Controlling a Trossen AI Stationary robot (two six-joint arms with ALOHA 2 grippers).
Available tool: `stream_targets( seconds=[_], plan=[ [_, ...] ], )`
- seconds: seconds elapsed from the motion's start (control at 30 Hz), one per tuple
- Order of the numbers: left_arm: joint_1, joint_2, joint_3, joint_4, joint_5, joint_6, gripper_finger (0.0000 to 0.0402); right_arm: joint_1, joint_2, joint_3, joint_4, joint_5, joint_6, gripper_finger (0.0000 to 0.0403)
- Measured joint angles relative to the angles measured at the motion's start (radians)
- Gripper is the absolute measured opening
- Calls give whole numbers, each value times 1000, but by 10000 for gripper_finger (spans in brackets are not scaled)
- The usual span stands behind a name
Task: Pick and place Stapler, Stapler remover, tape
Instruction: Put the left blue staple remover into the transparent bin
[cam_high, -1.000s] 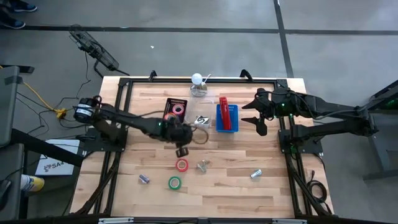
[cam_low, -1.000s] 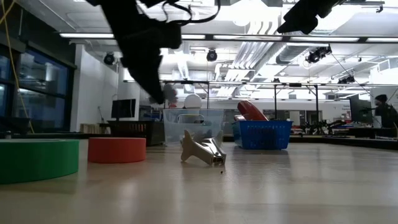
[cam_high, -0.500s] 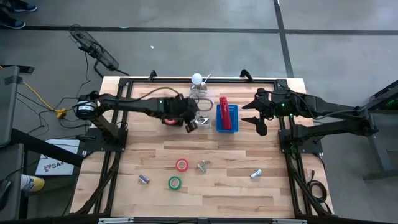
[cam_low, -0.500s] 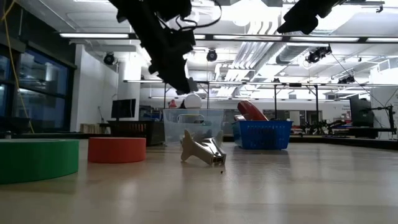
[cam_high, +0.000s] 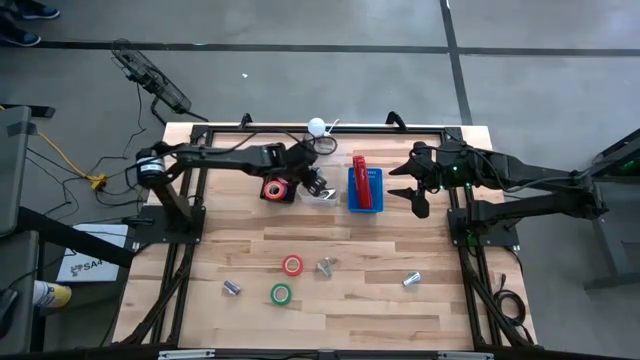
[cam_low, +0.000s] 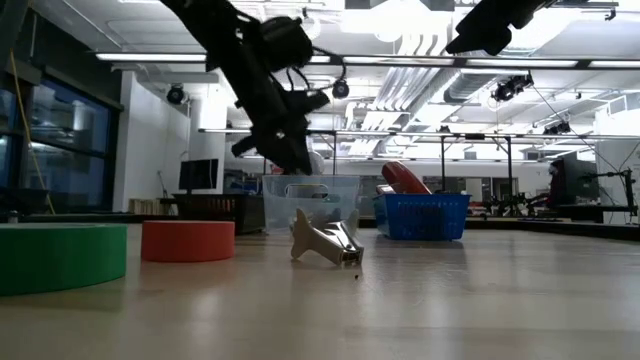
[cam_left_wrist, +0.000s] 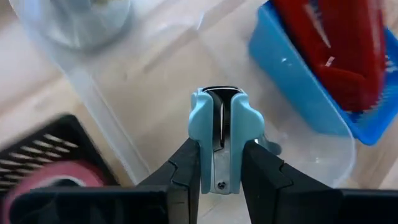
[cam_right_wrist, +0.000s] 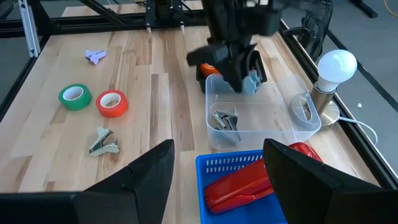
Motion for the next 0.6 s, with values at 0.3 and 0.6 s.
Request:
stream_targets(
  seconds=[0.3,0.6],
  plan=[
    [0,33,-1,-2,-13,-234,78,0,0,0,0,30,16,238],
    [0,33,-1,-4,-36,-273,135,0,0,0,0,30,40,238]
  ],
)
